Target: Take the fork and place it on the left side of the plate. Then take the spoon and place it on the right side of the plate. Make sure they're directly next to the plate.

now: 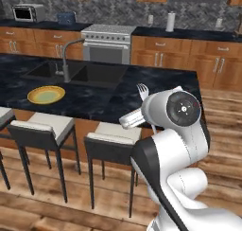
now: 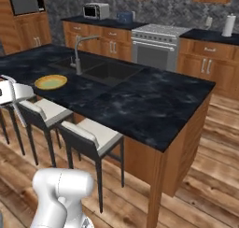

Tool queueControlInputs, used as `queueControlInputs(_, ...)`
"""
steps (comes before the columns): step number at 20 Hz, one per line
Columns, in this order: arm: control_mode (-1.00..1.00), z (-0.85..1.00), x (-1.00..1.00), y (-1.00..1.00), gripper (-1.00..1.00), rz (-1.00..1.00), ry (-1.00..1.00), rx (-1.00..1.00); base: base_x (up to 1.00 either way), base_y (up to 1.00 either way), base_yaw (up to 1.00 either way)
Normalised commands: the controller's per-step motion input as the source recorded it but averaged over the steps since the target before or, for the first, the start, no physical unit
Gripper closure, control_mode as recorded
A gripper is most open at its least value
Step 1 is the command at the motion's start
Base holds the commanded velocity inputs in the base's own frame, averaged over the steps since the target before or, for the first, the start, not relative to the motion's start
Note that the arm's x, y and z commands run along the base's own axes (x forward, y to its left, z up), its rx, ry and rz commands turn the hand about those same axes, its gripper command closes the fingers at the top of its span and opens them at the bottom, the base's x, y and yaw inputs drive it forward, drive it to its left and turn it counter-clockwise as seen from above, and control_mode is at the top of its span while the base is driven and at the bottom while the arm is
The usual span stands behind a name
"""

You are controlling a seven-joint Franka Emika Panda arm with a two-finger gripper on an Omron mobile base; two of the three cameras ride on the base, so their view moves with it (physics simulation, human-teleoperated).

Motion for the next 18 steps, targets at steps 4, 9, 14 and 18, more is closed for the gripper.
queueControlInputs(4,1.00,0.00,0.00,0.00,1.00,0.00,0.00,0.00,0.53,1.00,-0.13)
queueControlInputs(9,1.00,0.00,0.00,0.00,1.00,0.00,0.00,0.00,0.57,1.00,-0.21)
queueControlInputs(14,1.00,0.00,0.00,0.00,1.00,0.00,0.00,0.00,0.59,1.00,-0.30)
queueControlInputs(18,1.00,0.00,0.00,0.00,1.00,0.00,0.00,0.00,0.42,0.98,-0.35)
